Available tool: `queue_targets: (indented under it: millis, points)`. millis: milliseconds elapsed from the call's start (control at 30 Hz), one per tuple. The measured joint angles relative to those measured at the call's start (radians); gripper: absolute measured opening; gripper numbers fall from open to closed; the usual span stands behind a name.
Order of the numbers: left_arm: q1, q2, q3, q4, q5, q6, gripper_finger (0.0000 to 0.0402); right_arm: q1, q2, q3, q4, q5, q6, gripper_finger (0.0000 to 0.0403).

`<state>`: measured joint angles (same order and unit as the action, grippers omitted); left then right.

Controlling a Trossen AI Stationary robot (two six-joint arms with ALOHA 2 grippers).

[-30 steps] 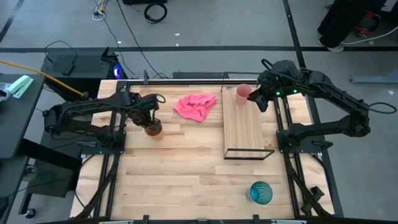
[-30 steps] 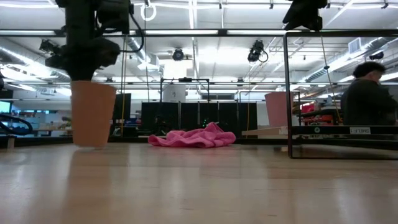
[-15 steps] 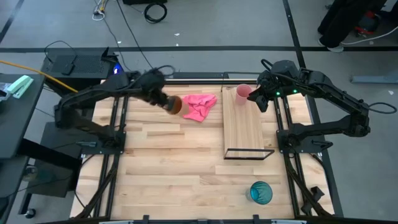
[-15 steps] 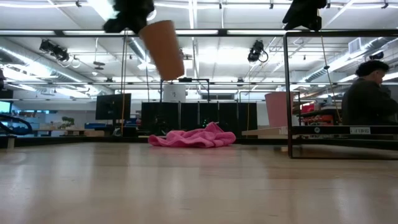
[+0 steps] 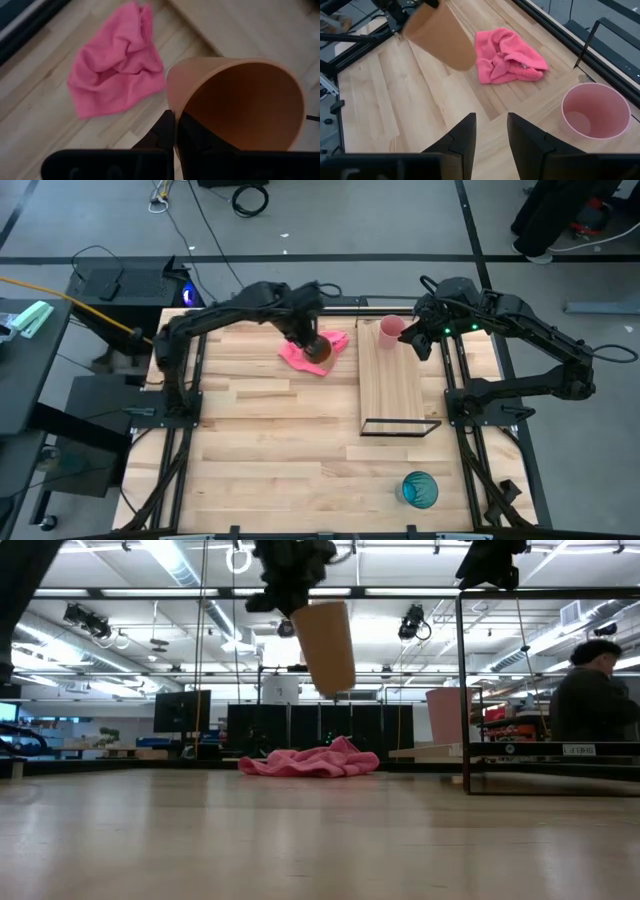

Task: Stack small to large cups/mugs on shelf
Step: Put the orange cup on the shelf

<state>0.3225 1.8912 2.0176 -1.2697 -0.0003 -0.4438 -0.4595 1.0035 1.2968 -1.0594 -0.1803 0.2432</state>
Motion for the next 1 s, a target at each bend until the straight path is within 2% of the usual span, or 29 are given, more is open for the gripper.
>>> queue_targets:
  millis: [400,767,1000]
  points:
    - [-0.024,0.202,0.072,0.055,0.032,0.044,0.0011,0.0,0.005,0.0,-0.008,0.0,0.0,0.0118]
    - [-0.058,0.284,0.111,0.065,0.032,0.048,0.0011,0.001,0.094,0.0,-0.008,-0.003,-0.014,0.0118]
    - [-0.058,0.3,0.103,0.065,0.032,0.048,0.0011,0.048,0.148,0.0,-0.002,-0.005,-0.035,0.0118]
